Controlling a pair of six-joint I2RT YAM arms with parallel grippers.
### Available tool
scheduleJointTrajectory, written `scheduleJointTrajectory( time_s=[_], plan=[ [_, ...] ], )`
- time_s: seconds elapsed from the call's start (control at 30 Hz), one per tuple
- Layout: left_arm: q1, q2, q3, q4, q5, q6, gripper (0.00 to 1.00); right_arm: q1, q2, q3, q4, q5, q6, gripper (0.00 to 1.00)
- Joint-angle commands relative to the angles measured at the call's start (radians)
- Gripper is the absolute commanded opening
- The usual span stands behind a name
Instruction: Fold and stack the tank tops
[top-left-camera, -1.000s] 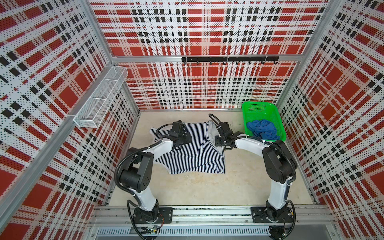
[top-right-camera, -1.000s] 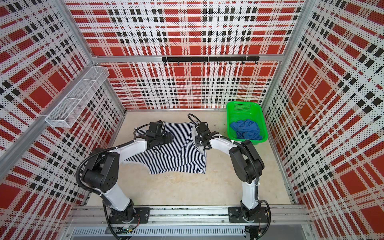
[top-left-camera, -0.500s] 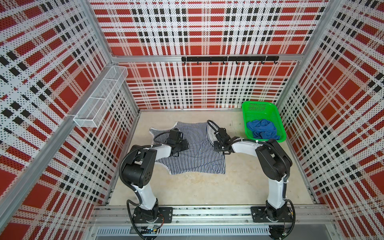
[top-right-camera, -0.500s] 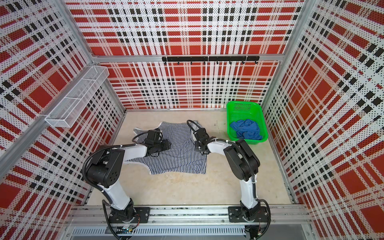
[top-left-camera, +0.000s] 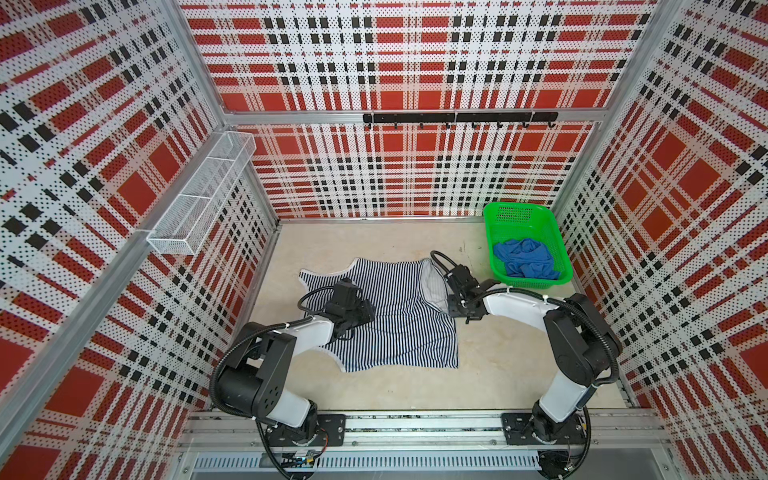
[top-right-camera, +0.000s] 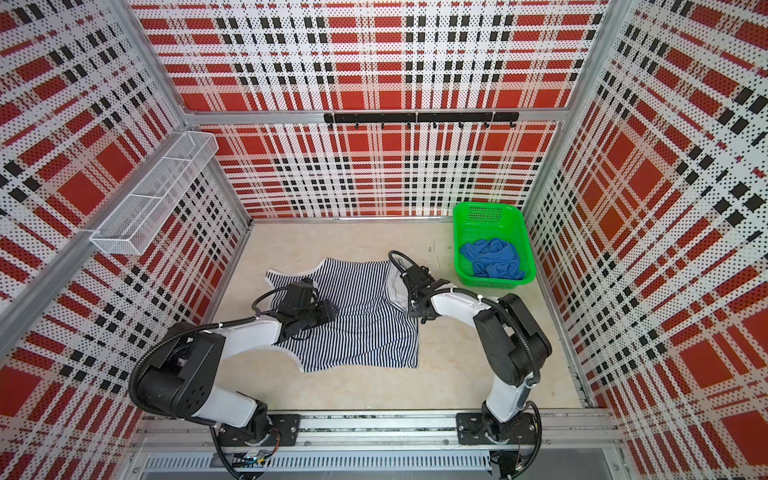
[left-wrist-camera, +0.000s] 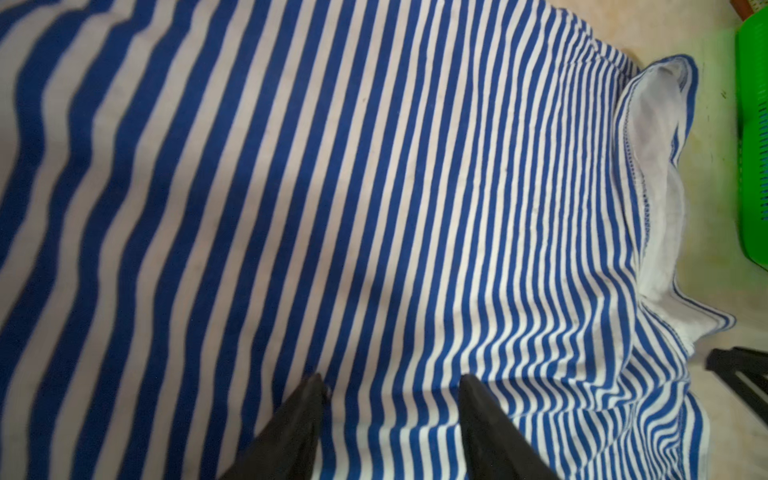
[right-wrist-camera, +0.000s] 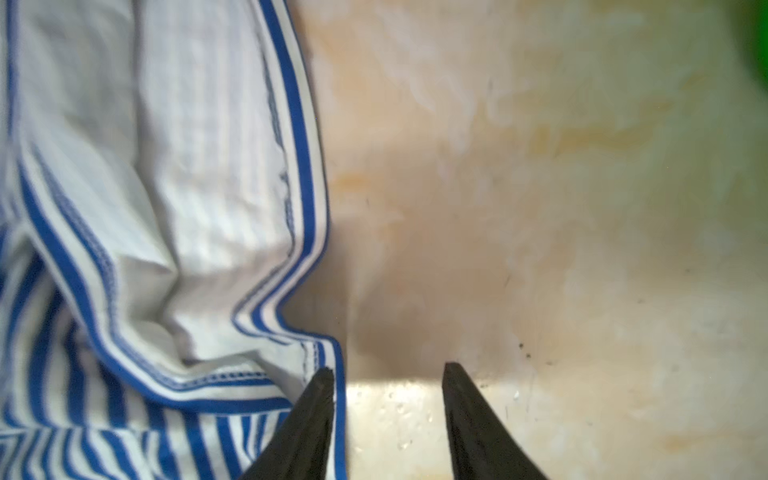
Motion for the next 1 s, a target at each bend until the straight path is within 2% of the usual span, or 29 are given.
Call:
scheduleJointTrajectory(
  time_s=[0.0,0.17,0.3,0.4,0.47,0.57,0.83,0.97],
  plan=[
    [0.013,0.023,0.018,-0.097,-0.036,0.008,0.56,0.016,0.053,0.157,-0.015,0.074,-0.059,0.57],
    [0.043,0.068,0.067,-0.052,-0.032,0.033,0.56,0.045,0.228,0.337,0.052,0.106,-0.095,0.76],
    [0.078,0.126,0.134,-0.028,-0.023,0.065,0.56,0.064,0.345,0.446,0.087,0.138,-0.100,0.76],
    [0.129,0.184,0.189,-0.016,-0.009,0.084,0.56,0.069,0.407,0.499,0.096,0.139,-0.092,0.62],
    [0.140,0.215,0.215,-0.013,-0.003,0.091,0.56,0.075,0.430,0.520,0.098,0.138,-0.092,0.45],
    [0.144,0.235,0.228,-0.011,-0.001,0.096,0.55,0.084,0.442,0.522,0.121,0.122,-0.095,0.26],
    [0.150,0.229,0.201,0.002,-0.004,0.096,0.55,0.093,0.419,0.475,0.171,0.093,-0.098,0.17],
    [0.169,0.245,0.191,0.019,0.008,0.096,0.55,0.112,0.381,0.442,0.169,0.040,-0.096,0.14]
  ],
)
